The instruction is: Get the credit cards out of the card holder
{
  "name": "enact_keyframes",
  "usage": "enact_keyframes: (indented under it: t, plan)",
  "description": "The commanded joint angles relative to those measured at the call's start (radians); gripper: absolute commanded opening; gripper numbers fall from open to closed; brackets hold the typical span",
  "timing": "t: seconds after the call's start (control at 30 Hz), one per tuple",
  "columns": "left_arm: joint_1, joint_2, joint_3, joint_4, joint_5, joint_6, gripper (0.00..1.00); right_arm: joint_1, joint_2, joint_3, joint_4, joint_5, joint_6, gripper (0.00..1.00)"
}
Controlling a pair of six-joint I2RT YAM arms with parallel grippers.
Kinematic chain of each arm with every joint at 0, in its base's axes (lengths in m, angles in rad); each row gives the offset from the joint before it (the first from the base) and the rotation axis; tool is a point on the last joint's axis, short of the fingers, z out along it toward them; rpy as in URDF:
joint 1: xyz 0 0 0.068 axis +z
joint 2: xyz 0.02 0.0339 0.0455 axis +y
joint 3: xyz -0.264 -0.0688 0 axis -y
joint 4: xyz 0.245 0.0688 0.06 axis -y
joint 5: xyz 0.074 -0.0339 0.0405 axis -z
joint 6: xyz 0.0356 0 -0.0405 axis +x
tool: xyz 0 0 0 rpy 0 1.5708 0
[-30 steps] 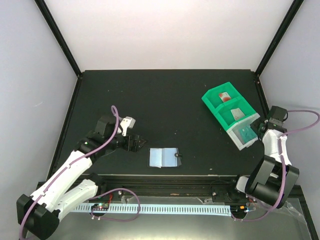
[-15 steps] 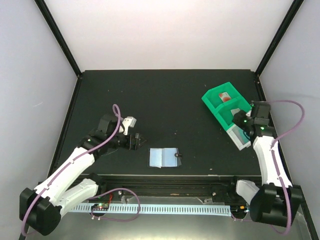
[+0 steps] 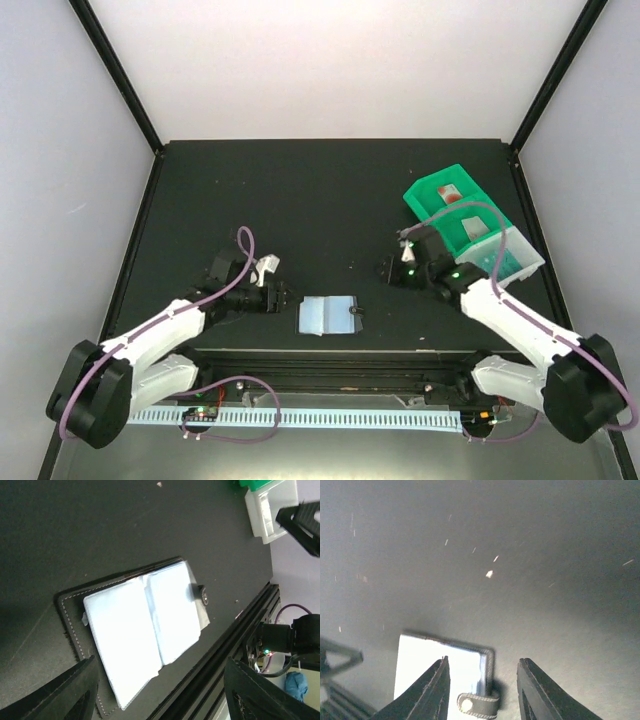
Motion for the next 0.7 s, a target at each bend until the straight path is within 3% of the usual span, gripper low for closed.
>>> enact_keyframes:
  t: [0.0,0.27,0.5,0.67]
  plan:
    - [-0.002,0.053,-0.054,0.195,0.044,-0.075,0.69,0.142,0.06,-0.026,0.102,-0.012,0.039,0.39]
    - [-0.038,0.172,-0.098,0.347,0.049,-0.126,0.63,0.307,0.227,-0.051,0.218,-0.024,0.047,0.39]
    - [-0.059,0.242,-0.109,0.398,0.015,-0.122,0.62,0.324,0.305,-0.104,0.306,-0.025,0.061,0.35]
    - [-0.069,0.318,-0.115,0.435,0.01,-0.123,0.58,0.328,0.366,-0.12,0.346,-0.04,0.062,0.26]
